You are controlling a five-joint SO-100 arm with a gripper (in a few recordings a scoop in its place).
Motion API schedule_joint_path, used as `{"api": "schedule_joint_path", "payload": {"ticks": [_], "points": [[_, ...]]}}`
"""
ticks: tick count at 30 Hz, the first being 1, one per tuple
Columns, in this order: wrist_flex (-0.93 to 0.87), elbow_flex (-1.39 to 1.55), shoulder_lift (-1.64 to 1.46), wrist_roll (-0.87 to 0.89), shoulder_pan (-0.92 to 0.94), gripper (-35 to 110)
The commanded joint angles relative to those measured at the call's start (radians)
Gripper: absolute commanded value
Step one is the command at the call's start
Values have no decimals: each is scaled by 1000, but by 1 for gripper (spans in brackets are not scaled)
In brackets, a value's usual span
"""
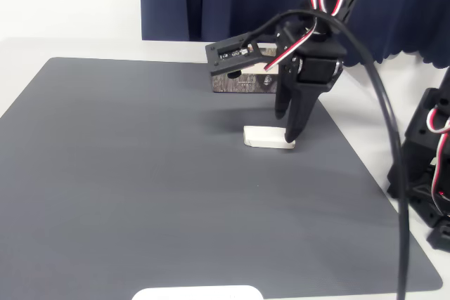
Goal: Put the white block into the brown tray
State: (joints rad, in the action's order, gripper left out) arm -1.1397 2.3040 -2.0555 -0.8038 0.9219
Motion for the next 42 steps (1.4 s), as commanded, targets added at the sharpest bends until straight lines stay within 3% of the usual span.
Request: {"api": "schedule_joint_path", "payload": {"ticks": [1, 42], "points": [[-5, -48, 5, -6, 14, 37], [132, -60, 167, -18, -41, 38]]}}
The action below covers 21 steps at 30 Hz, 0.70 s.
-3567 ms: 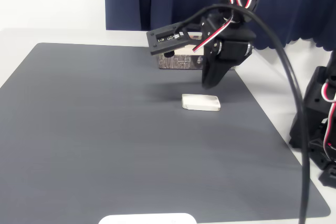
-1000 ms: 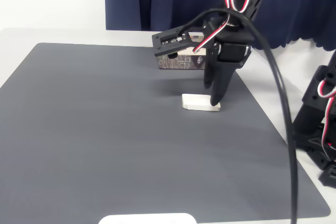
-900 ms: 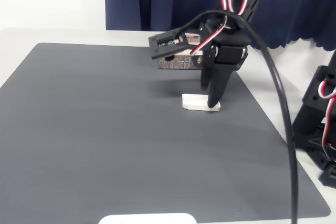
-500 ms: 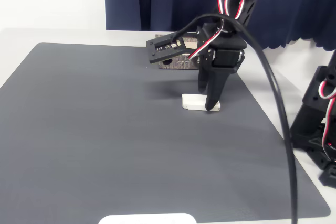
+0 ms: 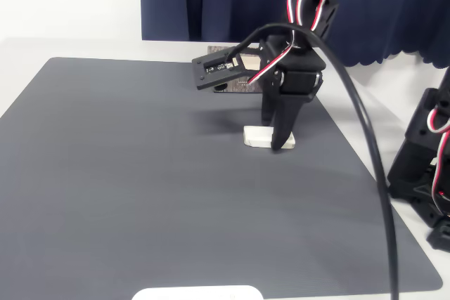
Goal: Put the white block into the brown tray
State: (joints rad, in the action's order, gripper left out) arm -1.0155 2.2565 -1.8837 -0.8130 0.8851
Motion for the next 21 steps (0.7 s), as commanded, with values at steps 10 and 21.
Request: {"api": "schedule_joint_path", "payload": {"ticks": [10, 21], "points": [[8, -5, 6, -18, 2, 37], [15, 0, 12, -48, 11, 34]]}}
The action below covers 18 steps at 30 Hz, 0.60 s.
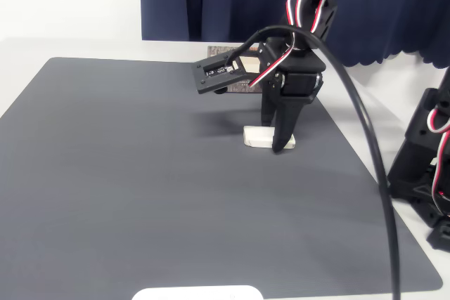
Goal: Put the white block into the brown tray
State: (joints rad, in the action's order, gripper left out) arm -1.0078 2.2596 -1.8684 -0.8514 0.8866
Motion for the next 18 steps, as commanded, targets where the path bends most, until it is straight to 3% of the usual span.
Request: {"api": "schedule_joint_path", "payload": {"ticks": [1, 12, 18], "points": [[8, -2, -3, -9, 9, 34], [8, 6, 9, -11, 0, 26], [5, 15, 14, -32, -14, 14]]}}
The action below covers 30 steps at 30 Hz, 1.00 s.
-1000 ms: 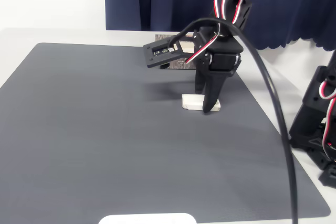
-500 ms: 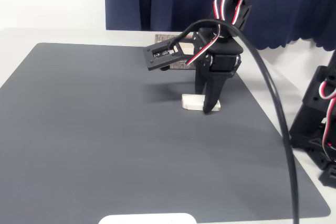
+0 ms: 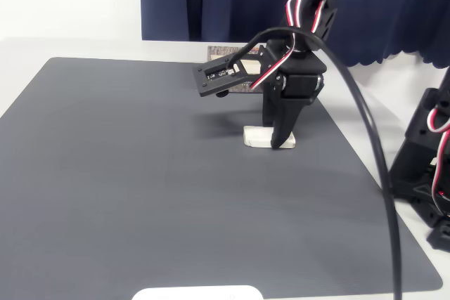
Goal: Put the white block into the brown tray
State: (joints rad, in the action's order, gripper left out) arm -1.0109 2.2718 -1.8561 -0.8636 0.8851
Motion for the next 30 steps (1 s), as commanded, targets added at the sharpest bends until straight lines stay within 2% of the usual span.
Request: {"api": "schedule_joint_path", "payload": {"ticks": [1, 13, 19, 25, 30], "points": [[5, 3, 2, -29, -15, 13], [-28, 5, -89, -26, -38, 6], [-41, -29, -189, 133, -55, 3], [-236, -222, -173, 175, -26, 0], [-261, -333, -146, 184, 9, 0]]}}
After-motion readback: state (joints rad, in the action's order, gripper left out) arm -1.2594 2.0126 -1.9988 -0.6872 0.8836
